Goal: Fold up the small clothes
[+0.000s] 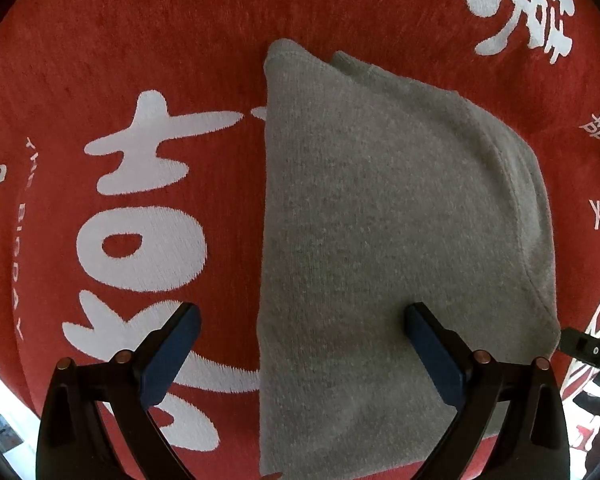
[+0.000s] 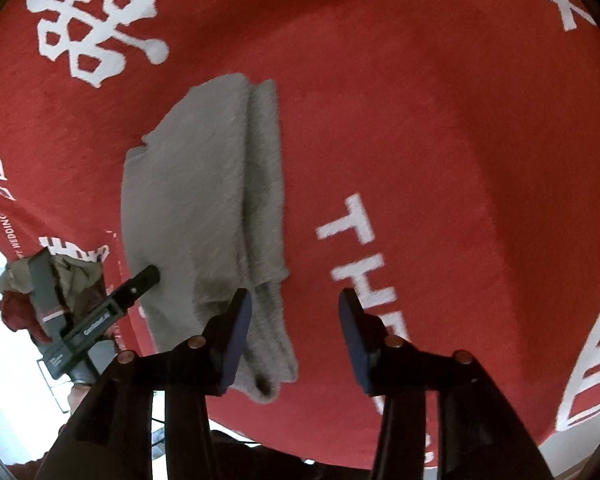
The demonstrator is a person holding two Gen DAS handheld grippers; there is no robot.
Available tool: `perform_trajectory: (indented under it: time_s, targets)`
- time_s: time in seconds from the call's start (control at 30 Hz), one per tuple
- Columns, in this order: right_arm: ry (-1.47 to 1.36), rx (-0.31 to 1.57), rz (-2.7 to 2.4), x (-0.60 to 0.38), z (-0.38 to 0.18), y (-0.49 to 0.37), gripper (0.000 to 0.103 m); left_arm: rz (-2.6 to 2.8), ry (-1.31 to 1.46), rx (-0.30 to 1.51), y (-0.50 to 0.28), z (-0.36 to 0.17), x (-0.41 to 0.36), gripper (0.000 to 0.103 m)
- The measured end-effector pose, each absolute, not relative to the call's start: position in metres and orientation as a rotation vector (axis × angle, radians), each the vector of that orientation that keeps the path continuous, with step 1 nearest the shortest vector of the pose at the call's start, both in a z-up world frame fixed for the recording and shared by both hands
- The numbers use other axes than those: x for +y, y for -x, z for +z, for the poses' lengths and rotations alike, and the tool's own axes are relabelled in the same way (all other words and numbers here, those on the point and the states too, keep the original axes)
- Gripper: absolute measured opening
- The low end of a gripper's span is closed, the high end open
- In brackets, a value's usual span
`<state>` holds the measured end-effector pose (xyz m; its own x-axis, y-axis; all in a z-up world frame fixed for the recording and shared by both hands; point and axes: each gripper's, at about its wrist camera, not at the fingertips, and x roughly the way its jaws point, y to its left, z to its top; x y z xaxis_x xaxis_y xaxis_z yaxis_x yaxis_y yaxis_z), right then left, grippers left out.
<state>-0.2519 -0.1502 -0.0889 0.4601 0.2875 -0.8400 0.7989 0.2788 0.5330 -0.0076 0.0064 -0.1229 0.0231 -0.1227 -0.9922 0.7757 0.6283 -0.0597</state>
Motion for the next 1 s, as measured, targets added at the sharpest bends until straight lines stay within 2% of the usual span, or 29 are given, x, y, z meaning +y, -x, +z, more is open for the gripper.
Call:
perform_trajectory:
  time_s: [0.17,0.23,0.27,0.4,0.6,1.0]
  targets:
    - [-1.285,1.092,-0.430,-0.142,-0.087,0.243,0.064,-0.797,-0.622,1.401,0.003,-0.119,0.015,0.102]
    - [-1.274,1.078,-0.421,-0.142,-0.086,0.238,0.080,-0.814,-0.613,1.423,0.003,-0.117,0.016,0.102]
    - [-1.258,1.065,-0.416,-0.141,-0.085,0.236,0.083,-0.836,-0.596,1.449,0.002,-0.118,0.017,0.102]
    - [-1.170,1.050,-0.381,-0.138,-0.078,0.227,0.083,-0.870,-0.578,1.496,0.002,-0.116,0.026,0.102]
    - [-1.220,1.078,-0.366,-0.136,-0.090,0.218,0.083,-0.838,-0.592,1.491,-0.007,-0.116,0.036,0.102]
    - [-1.214,1.005,-0.344,-0.159,-0.089,0.189,0.082,-0.897,-0.538,1.560,-0.008,-0.131,0.033,0.102]
